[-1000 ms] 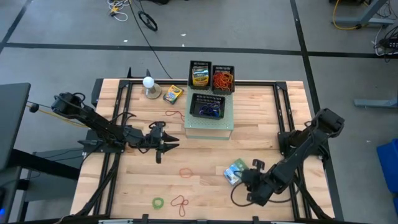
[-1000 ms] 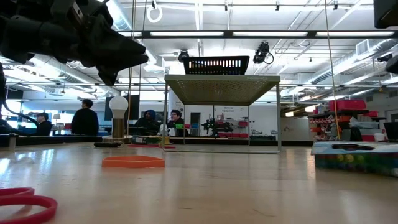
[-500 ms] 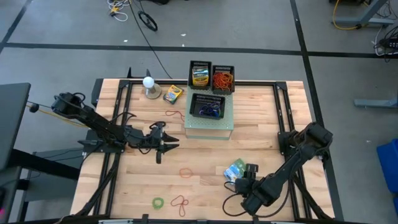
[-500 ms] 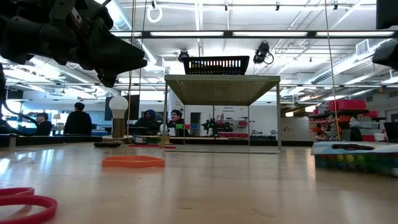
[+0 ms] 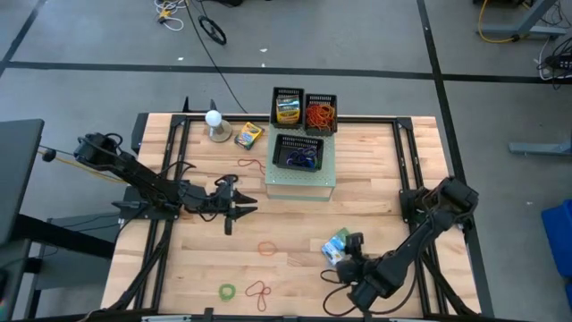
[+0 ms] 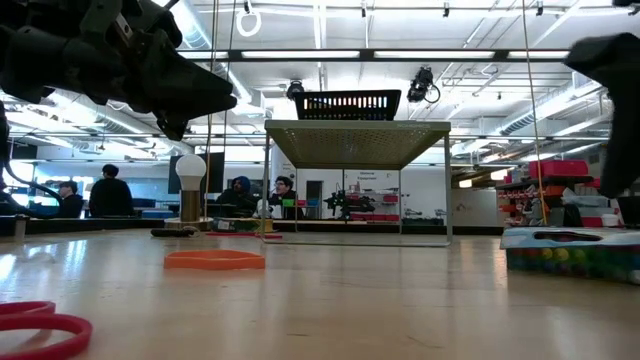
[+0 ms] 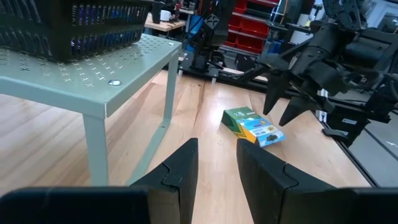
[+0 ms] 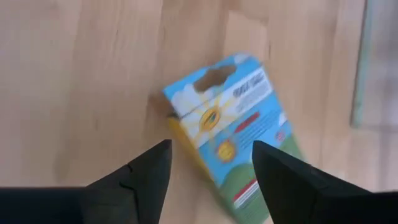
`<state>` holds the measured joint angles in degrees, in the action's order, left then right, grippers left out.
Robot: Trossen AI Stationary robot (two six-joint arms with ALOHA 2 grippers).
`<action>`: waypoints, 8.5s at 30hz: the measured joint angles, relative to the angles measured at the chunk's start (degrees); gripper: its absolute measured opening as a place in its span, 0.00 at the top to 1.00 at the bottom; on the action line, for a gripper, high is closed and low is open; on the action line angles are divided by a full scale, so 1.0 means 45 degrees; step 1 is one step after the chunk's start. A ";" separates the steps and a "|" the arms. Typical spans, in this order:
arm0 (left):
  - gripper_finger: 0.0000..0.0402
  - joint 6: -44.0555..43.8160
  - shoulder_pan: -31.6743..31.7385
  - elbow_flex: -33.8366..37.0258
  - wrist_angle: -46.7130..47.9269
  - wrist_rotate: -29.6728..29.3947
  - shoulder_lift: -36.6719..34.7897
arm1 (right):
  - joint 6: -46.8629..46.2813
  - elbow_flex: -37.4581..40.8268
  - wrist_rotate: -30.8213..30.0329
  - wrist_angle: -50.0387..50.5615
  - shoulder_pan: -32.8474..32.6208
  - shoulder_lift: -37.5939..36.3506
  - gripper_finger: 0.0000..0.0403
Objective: Pick & Place Office Desk Supplies
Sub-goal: Put the yellow crayon box into the top left black bin on the shelf
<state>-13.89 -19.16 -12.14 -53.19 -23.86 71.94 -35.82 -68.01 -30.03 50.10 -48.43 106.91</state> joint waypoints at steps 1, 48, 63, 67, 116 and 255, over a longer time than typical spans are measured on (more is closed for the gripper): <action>0.70 0.0000 0.0004 0.0000 0.0006 -0.0015 0.0000 | 0.0454 -0.0005 -0.0046 -0.0089 0.0043 0.0000 0.44; 0.70 0.3156 -0.0635 -0.4821 0.4939 0.1405 0.2449 | 0.1529 0.0903 -0.1481 -0.3474 0.1154 -0.1353 1.00; 0.57 0.5932 -0.0918 -0.9465 0.6627 0.1834 0.6886 | 0.1762 0.0903 -0.2213 -0.5177 0.1678 -0.1382 1.00; 0.40 0.6429 -0.0908 -0.9810 0.6635 0.1375 0.7468 | 0.1835 0.0903 -0.2384 -0.5350 0.1678 -0.1379 1.00; 0.74 0.0858 -0.0908 -1.0680 1.8180 0.1642 0.1973 | 0.1201 0.4018 -0.2096 -0.5580 0.1354 -0.5134 0.96; 0.76 0.2521 0.5203 -2.0221 2.9979 0.2109 0.3662 | 0.3833 0.7397 -0.1375 -1.1204 0.2319 -0.6275 0.99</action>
<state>-2.54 4.26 -103.14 81.72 -14.37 88.42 -18.57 -34.72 -36.21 -0.32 -38.00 78.67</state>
